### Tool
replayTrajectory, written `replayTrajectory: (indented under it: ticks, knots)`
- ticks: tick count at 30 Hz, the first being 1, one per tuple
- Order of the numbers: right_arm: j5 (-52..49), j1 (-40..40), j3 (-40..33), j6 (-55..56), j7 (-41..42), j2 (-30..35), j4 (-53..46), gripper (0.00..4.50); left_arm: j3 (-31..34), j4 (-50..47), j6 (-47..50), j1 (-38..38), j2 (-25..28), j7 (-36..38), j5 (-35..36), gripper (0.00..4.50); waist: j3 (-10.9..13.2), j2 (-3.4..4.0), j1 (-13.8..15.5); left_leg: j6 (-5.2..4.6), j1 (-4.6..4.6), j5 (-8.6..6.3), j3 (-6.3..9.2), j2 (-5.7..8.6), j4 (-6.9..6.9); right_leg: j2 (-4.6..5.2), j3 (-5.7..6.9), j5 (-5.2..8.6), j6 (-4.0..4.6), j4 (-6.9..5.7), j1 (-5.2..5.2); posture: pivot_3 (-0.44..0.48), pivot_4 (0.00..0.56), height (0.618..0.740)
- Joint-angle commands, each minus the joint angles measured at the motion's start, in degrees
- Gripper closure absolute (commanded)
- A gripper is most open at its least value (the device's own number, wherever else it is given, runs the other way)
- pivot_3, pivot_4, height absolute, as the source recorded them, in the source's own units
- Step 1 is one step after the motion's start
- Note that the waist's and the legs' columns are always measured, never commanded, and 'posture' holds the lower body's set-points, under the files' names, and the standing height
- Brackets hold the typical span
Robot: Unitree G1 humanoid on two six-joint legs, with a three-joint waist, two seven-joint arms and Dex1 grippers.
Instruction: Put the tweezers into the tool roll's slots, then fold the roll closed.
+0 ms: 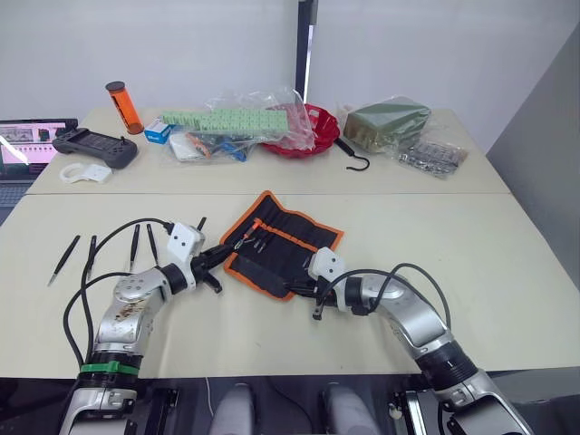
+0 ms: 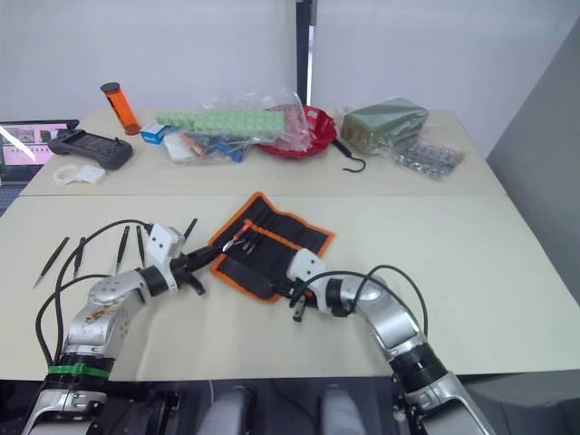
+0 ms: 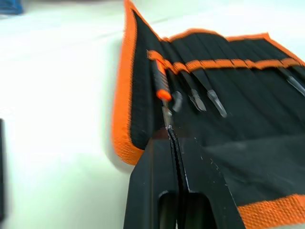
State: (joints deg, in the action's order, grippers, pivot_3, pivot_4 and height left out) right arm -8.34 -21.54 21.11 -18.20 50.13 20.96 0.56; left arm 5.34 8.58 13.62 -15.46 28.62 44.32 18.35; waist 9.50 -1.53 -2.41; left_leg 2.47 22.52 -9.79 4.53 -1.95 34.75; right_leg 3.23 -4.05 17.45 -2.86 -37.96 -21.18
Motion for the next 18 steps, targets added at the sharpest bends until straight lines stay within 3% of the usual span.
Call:
replayTrajectory:
  ticks: [1,8,12,13,18]
  knots:
    - [-1.87,0.37,-0.99,-2.85,0.94,-0.17,-1.21,4.50,3.20,-3.48,0.40,-0.02,1.32,-0.05,2.20,4.47,0.01,0.00,-0.01,0.00,0.09,0.00,0.01,0.00,0.00,0.00,0.00,-0.01,0.01,0.00,-0.08,0.000,0.150,0.740]
    - [-9.41,-2.51,-6.64,-10.92,1.38,-0.45,-7.22,4.50,6.64,-7.26,2.22,1.75,3.38,0.95,4.93,4.47,0.06,0.01,0.02,0.00,0.98,0.01,0.02,0.03,0.12,0.03,0.01,-0.23,0.36,-0.11,-0.95,0.000,0.150,0.740]
    - [-11.62,-4.21,-9.60,-13.28,0.53,-0.43,-7.73,4.50,7.49,-9.22,3.22,2.84,4.75,0.60,5.56,4.47,0.11,0.02,0.09,0.00,1.03,0.01,0.03,0.03,0.09,0.02,0.02,-0.23,0.35,-0.10,-1.00,0.000,0.150,0.740]
    - [-11.88,-4.56,-10.35,-13.38,0.56,-0.14,-7.58,4.24,8.25,-9.97,4.02,3.19,4.99,0.25,6.15,4.49,0.11,0.02,0.11,0.00,1.03,0.01,0.03,0.03,0.08,0.02,0.03,-0.23,0.35,-0.08,-1.00,0.000,0.150,0.740]
    - [-13.09,-5.12,-12.11,-13.72,1.68,1.48,-7.26,2.63,12.12,-13.86,5.79,6.70,5.69,-0.91,8.42,2.98,0.16,0.01,0.02,0.00,1.05,0.01,0.02,0.03,0.07,0.03,0.02,-0.22,0.35,-0.06,-1.02,0.000,0.150,0.740]
